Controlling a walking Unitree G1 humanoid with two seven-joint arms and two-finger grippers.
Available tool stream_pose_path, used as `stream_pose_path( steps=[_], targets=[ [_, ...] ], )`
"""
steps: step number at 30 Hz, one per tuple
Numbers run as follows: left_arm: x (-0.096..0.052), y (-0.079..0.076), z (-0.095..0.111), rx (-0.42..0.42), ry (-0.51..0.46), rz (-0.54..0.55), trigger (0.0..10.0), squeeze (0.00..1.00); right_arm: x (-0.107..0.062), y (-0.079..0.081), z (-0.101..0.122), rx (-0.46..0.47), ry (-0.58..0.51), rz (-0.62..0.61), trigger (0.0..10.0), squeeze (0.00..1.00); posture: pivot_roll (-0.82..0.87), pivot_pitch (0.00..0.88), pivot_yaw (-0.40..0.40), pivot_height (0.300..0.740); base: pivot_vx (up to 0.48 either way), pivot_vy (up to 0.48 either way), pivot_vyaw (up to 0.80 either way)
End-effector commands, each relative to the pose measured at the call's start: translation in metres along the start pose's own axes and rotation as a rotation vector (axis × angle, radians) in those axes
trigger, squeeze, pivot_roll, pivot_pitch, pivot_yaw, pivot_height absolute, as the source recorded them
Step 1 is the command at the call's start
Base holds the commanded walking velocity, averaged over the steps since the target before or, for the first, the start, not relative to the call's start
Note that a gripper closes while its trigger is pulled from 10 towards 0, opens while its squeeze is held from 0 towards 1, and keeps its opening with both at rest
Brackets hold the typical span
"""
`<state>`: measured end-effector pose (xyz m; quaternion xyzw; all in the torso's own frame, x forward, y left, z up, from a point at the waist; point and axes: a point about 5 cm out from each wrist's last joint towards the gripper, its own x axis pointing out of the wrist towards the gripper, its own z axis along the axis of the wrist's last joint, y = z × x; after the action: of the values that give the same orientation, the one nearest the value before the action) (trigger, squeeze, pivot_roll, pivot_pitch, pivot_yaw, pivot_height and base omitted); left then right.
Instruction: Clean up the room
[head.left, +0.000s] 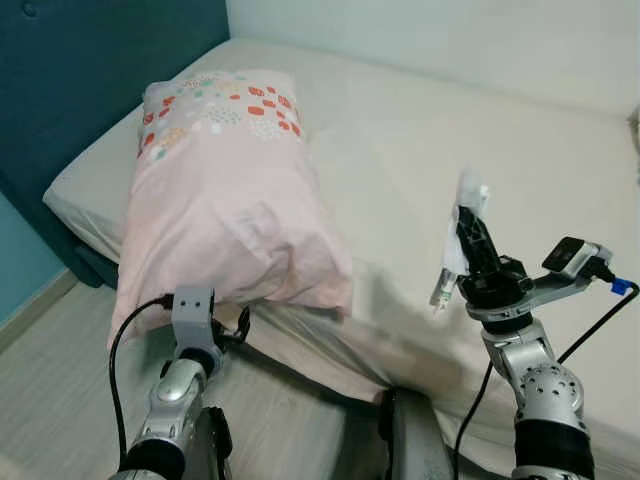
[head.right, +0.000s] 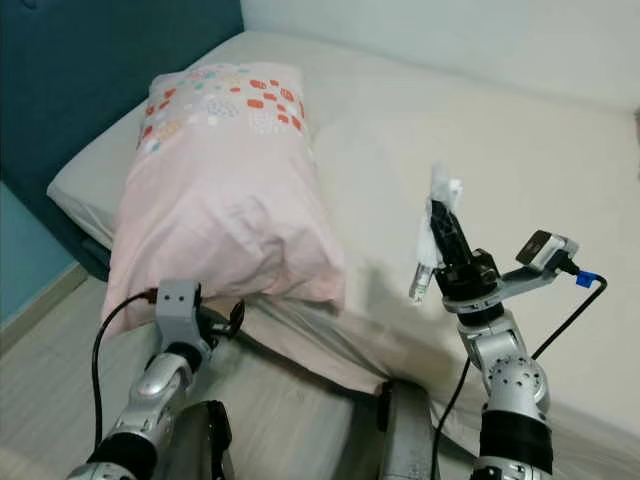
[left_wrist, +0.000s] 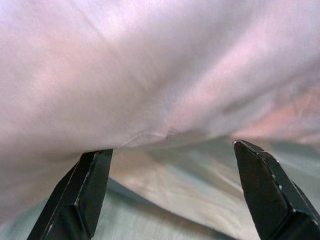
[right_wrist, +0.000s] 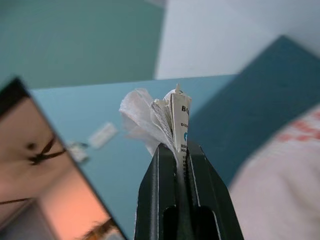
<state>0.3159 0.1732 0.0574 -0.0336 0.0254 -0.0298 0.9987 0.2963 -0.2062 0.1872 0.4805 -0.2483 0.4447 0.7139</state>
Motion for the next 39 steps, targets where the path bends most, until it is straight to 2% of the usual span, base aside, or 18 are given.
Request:
stream_pose_path(
  steps=[1, 5, 9, 14, 19, 20, 23, 27, 29, 30, 32, 33, 34, 36, 37, 38, 39],
  targets=[
    [-0.001, 0.008, 0.002, -0.04, -0.009, 0.024, 10.0, 0.0, 0.004, 0.007, -0.003, 0.035, 0.009, 0.052, 0.0, 0.0, 0.0, 0.109, -0.015, 0.482, 0.0, 0.0, 0.0],
    [0.002, 0.01, 0.006, -0.086, -0.012, 0.036, 10.0, 0.0, 0.005, 0.002, -0.007, 0.038, 0.017, 0.003, 0.0, 0.0, 0.01, 0.108, -0.02, 0.482, 0.0, 0.0, 0.0],
    [0.006, 0.019, 0.014, -0.08, -0.026, 0.082, 10.0, 0.0, 0.005, 0.004, -0.011, 0.027, 0.045, 0.042, 0.0, 0.0, 0.01, 0.105, -0.024, 0.486, 0.0, 0.0, 0.0],
    [0.009, 0.029, 0.026, -0.092, -0.064, 0.121, 10.0, 0.0, 0.004, 0.012, -0.013, 0.058, 0.06, 0.065, 0.0, 0.0, 0.01, 0.105, -0.028, 0.509, 0.0, 0.0, 0.0],
    [0.014, 0.06, 0.059, -0.071, -0.126, 0.217, 10.0, 0.0, 0.011, 0.016, -0.02, 0.076, 0.096, 0.078, 0.0, 0.0, 0.01, 0.104, -0.027, 0.532, -0.192, 0.0, 0.0],
    [0.014, 0.06, 0.059, -0.071, -0.126, 0.217, 10.0, 0.0, 0.011, 0.016, -0.02, 0.076, 0.096, 0.078, 0.0, 0.0, 0.01, 0.104, -0.027, 0.532, -0.48, 0.0, 0.0],
    [0.012, 0.076, 0.078, -0.056, -0.19, 0.258, 10.0, 0.0, 0.017, 0.018, -0.027, 0.074, 0.134, 0.086, 0.0, 0.0, 0.02, 0.101, -0.029, 0.546, -0.32, 0.0, 0.0],
    [0.007, 0.082, 0.074, -0.036, -0.163, 0.248, 10.0, 0.0, 0.02, 0.018, -0.033, 0.065, 0.17, 0.078, 0.0, 0.0, 0.02, 0.101, -0.03, 0.56, 0.0, 0.0, 0.0],
    [0.004, 0.078, 0.058, -0.019, -0.079, 0.185, 10.0, 0.0, 0.02, 0.016, -0.036, 0.059, 0.195, 0.066, 0.0, 0.0, 0.02, 0.101, -0.031, 0.569, 0.0, 0.0, 0.0],
    [0.001, 0.071, 0.049, 0.019, -0.032, 0.124, 10.0, 0.0, 0.02, 0.016, -0.038, 0.057, 0.205, 0.059, 0.0, 0.0, 0.02, 0.103, -0.031, 0.574, 0.0, 0.0, 0.0],
    [-0.001, 0.067, 0.042, 0.045, 0.0, 0.082, 10.0, 0.0, 0.02, 0.016, -0.039, 0.056, 0.212, 0.054, 0.0, 0.0, 0.02, 0.103, -0.031, 0.578, 0.0, 0.0, 0.0],
    [-0.005, 0.057, 0.034, 0.075, 0.045, -0.003, 10.0, 0.0, 0.02, 0.015, -0.039, 0.055, 0.219, 0.051, 0.0, 0.0, 0.02, 0.104, -0.032, 0.583, 0.0, 0.0, 0.0],
    [-0.005, 0.057, 0.034, 0.075, 0.045, -0.003, 10.0, 0.0, 0.02, 0.015, -0.039, 0.055, 0.219, 0.051, 0.0, 0.0, 0.02, 0.104, -0.032, 0.583, 0.0, 0.0, 0.0],
    [-0.012, 0.039, 0.023, 0.094, 0.098, -0.17, 10.0, 0.0, 0.019, 0.015, -0.04, 0.05, 0.227, 0.043, 0.0, 0.0, 0.02, 0.105, -0.034, 0.592, 0.0, 0.0, 0.0],
    [-0.012, 0.039, 0.023, 0.094, 0.098, -0.17, 10.0, 0.0, 0.019, 0.015, -0.04, 0.05, 0.227, 0.043, 0.0, 0.0, 0.02, 0.105, -0.034, 0.592, 0.0, 0.0, 0.0],
    [-0.02, 0.025, 0.024, 0.06, 0.104, -0.324, 10.0, 0.0, 0.019, 0.015, -0.04, 0.044, 0.234, 0.036, 0.0, 0.0, 0.02, 0.104, -0.034, 0.601, 0.0, 0.0, 0.0],
    [-0.02, 0.025, 0.024, 0.06, 0.104, -0.324, 10.0, 0.0, 0.019, 0.015, -0.04, 0.044, 0.234, 0.036, 0.0, 0.0, 0.02, 0.104, -0.034, 0.601, 0.0, 0.0, 0.0]
  ],
)
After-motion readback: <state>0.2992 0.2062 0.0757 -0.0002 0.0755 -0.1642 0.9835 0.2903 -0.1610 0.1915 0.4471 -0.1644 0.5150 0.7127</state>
